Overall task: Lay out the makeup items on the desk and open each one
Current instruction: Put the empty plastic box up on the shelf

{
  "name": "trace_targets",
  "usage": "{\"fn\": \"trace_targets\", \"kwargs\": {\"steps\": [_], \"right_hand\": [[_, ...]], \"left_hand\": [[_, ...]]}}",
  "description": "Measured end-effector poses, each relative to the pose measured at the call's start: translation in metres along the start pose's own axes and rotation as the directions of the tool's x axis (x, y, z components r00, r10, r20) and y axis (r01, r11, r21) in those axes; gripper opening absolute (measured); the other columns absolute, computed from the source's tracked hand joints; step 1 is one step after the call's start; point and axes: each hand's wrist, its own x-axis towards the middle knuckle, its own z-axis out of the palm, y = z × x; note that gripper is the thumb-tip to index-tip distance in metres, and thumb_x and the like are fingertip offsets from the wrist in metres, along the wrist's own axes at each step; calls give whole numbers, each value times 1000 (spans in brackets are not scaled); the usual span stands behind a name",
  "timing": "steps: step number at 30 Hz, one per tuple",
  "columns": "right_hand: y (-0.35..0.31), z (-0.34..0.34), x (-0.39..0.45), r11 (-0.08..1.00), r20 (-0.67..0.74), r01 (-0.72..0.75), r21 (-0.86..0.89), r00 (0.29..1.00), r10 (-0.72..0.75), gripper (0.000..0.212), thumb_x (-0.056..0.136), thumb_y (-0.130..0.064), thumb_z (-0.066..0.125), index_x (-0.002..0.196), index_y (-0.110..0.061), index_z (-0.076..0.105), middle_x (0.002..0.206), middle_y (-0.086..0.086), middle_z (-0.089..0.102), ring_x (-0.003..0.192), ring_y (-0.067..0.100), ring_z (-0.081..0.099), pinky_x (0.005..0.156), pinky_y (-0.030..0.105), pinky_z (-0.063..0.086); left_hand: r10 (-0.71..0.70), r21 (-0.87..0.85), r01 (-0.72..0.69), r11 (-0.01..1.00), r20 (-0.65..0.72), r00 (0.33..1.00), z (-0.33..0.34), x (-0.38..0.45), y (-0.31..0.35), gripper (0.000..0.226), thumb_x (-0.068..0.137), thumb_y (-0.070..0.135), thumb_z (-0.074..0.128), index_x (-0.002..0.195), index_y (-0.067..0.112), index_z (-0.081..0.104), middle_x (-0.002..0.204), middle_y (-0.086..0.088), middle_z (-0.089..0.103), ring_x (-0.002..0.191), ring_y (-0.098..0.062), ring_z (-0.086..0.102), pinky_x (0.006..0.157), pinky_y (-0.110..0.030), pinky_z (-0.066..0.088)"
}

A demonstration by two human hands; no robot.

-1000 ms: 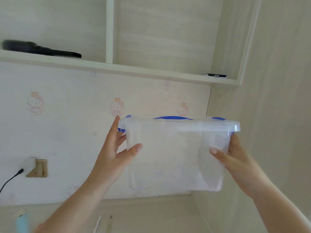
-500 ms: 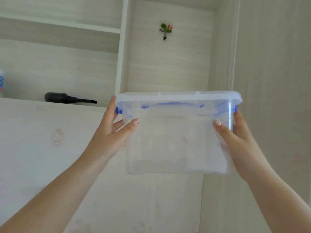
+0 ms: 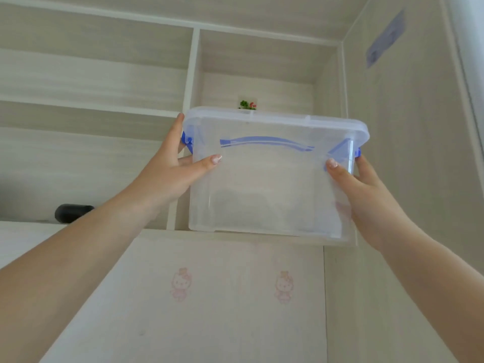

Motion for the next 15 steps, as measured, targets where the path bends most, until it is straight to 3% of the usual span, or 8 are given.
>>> {"fn": "trace_targets", "kwargs": {"steps": [3, 8, 12, 15], "right_hand": [[9, 8, 26, 1000, -12, -15, 5, 1000, 15, 48, 81, -46, 64, 126, -47, 45, 105, -15, 71, 92, 6, 69, 73, 32, 52], [52, 21, 60, 998, -30, -63, 9, 998, 63, 58, 75, -50, 68, 126, -49, 42, 110, -11, 69, 106, 12, 63, 102, 45, 43], [85, 29, 75, 993, -48, -121, 9, 991, 121, 83, 68, -55, 70, 139, -46, 28, 125, -7, 61, 116, 14, 56, 106, 46, 38], [106, 34, 86, 989, -56, -148, -16, 988, 147, 87, 69, -55, 69, 142, -42, 24, 129, -5, 58, 119, 16, 54, 106, 47, 38]], "left_hand": [[0, 22, 0, 1000, 8, 1000, -1, 21, -14, 96, 65, 50, 73, 142, 52, 14, 150, 11, 34, 115, -7, 59, 106, -47, 39], [0, -24, 1, 1000, 42, 999, 1, 44, -54, 89, 79, 32, 72, 144, 46, 13, 153, 10, 30, 121, -10, 55, 107, -48, 38], [-25, -46, 27, 999, 59, 998, 7, 50, -82, 94, 74, 34, 73, 145, 43, 13, 152, 10, 31, 126, -12, 51, 110, -47, 35], [-58, -41, 59, 997, 41, 998, 11, 52, -103, 95, 75, 35, 73, 146, 43, 10, 151, 12, 32, 126, -10, 50, 110, -46, 34]]}}
